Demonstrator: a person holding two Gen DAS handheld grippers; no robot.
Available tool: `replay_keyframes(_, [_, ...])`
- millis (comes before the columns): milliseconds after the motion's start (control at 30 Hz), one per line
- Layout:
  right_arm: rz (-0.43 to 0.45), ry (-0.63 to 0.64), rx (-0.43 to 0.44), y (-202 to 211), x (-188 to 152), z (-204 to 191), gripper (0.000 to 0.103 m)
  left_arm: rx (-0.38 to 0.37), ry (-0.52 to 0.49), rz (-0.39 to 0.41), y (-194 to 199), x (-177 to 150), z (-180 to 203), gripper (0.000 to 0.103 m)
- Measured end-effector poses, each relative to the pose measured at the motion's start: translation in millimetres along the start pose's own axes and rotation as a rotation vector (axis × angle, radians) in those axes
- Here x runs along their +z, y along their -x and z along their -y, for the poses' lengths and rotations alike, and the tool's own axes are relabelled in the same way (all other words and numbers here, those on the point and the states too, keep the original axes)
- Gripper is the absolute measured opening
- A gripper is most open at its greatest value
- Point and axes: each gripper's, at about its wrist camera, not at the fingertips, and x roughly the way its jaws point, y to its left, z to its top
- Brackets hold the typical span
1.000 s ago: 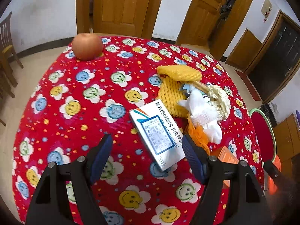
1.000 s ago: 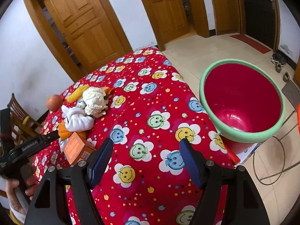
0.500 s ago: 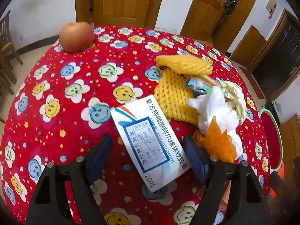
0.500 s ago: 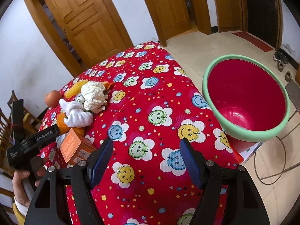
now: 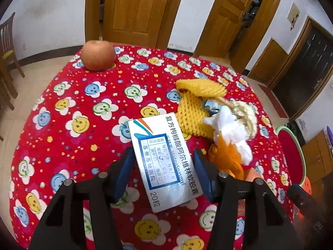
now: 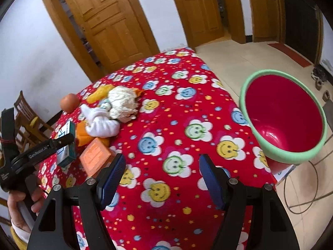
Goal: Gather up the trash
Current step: 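Grasp the white medicine box with left gripper while right gripper grasps the orange box, then carry the orange box into the bucket and release it while left gripper carries the medicine box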
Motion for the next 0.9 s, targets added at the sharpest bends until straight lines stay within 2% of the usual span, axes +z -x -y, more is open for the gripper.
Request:
replay_keyframes(433, [-0.043,0.185,0.055,-17,-5,-58,0.078,0.008,-0.021,0.027,27,-15,-8,0.058])
replay_keyframes(767, [-0.076,0.239,0.074,-46,-6,-79,0.078,0.009,0.0,0.028,30,-17,-19,0.058])
replay_keyframes(800, [-0.072,0.24,0.077,-47,-6,-79,0.071,0.008,0.001,0.028,30,-17,-19,0.058])
replay_keyframes(833, [-0.07,0.24,0.082,-47,-6,-79,0.06,0.006,0.001,0.027,30,-17,-19,0.058])
replay_keyframes(900, [-0.078,0.241,0.094,-47,-6,-79,0.06,0.001,0.001,0.027,31,-17,-18,0.058])
